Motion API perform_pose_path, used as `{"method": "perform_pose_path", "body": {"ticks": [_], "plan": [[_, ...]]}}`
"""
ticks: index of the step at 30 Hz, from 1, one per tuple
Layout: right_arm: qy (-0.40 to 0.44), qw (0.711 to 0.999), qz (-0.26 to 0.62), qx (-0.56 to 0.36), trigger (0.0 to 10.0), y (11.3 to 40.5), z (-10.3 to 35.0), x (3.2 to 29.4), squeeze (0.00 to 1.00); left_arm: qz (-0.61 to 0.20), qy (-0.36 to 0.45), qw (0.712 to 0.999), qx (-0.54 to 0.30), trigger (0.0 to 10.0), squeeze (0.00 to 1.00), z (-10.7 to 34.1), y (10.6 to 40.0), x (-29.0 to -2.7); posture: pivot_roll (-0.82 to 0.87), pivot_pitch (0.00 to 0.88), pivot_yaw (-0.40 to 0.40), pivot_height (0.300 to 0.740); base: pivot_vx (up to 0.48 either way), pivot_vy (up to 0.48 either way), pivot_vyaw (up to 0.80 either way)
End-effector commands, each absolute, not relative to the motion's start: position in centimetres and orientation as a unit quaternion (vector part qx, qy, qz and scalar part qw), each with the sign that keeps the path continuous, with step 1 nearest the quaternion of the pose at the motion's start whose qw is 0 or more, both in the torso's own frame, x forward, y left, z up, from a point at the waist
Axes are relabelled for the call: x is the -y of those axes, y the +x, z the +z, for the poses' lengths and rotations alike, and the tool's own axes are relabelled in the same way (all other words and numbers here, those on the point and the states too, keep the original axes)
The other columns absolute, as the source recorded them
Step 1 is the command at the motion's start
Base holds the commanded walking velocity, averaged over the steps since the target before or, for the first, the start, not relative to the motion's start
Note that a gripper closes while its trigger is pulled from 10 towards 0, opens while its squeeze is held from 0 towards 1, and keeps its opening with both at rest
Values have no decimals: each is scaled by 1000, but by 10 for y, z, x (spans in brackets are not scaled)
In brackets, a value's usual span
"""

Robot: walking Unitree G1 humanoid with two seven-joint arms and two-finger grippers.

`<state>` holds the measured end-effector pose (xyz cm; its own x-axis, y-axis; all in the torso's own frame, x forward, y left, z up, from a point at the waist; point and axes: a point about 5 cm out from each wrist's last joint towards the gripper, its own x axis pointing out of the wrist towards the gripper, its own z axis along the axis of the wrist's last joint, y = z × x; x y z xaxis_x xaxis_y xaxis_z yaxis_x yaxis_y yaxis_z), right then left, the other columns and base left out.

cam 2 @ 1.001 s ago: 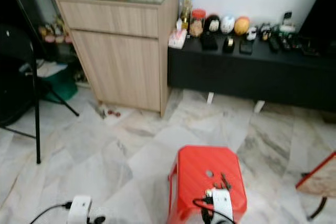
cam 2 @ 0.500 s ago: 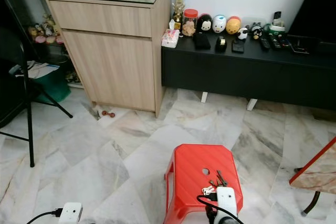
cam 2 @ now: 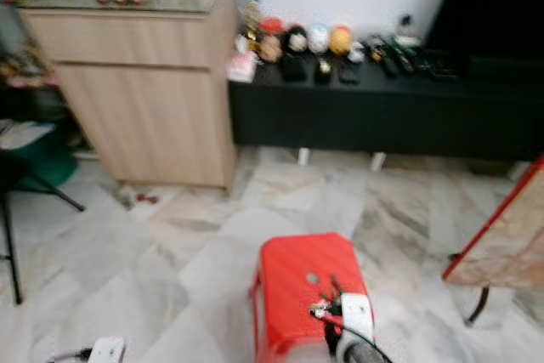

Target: Hang keys on a hook

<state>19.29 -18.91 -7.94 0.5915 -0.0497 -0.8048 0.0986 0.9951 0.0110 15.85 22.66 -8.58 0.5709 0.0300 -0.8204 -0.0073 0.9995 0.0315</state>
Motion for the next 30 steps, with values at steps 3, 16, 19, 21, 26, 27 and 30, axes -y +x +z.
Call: {"method": "perform_pose_path", "body": {"ticks": [3,16,19,21,26,27,30], "plan": [[36,899,-33,-434,10000,203,-75,180,0,22,16,875,-482,10000,0,-90,145,-233,67,0,-50,740,192,0,0],[32,903,-27,-429,10000,208,-73,176,0,22,17,874,-485,10000,0,-91,143,-232,66,0,-50,740,0,0,0],[28,902,-28,-430,10000,208,-73,177,0,23,16,874,-484,10000,0,-91,142,-234,66,0,-50,740,0,0,0],[29,903,-29,-428,10000,208,-72,177,0,23,15,874,-485,10000,0,-91,142,-235,66,0,-50,740,0,0,0],[31,909,-31,-415,10000,211,-70,180,0,23,15,874,-485,10000,0,-91,141,-234,66,0,-51,740,0,0,0],[34,911,-32,-409,10000,212,-69,180,0,23,15,874,-485,10000,0,-91,141,-234,66,0,-51,740,0,0,0],[43,918,-34,-393,10000,214,-67,181,0,22,15,874,-485,10000,0,-92,141,-232,64,0,-54,740,0,0,0]]}}
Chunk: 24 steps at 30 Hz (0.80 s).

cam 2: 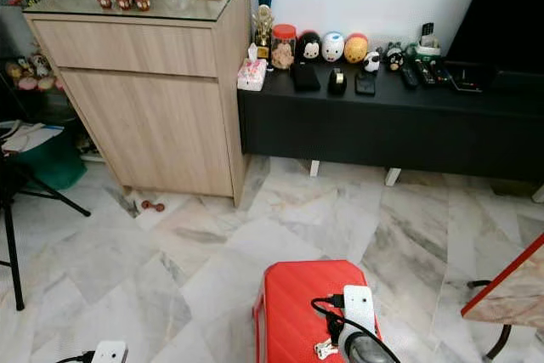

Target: Hang keys on a hook

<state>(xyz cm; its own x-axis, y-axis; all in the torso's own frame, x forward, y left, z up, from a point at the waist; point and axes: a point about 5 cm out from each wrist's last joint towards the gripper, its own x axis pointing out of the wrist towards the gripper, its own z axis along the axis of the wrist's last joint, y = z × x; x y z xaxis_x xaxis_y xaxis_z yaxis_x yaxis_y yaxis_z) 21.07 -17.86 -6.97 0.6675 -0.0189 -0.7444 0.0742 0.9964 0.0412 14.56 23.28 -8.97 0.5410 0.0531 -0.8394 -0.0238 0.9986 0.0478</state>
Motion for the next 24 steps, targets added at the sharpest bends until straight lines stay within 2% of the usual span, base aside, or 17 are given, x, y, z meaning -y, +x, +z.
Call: {"method": "perform_pose_path", "body": {"ticks": [1,15,21,24], "plan": [[45,919,-36,-389,10000,214,-66,182,0,22,15,874,-485,10000,0,-92,142,-231,61,0,-56,740,0,0,0],[54,925,-41,-374,10000,213,-66,184,0,18,29,876,-481,10000,0,-91,143,-231,25,4,-42,740,0,0,0],[53,926,-37,-371,10000,216,-64,183,0,13,24,884,-467,10000,0,-88,158,-220,28,8,-40,740,0,-363,0],[48,926,-33,-373,10000,217,-64,182,0,18,20,885,-464,10000,0,-87,161,-218,31,9,-37,740,0,0,0]]}}
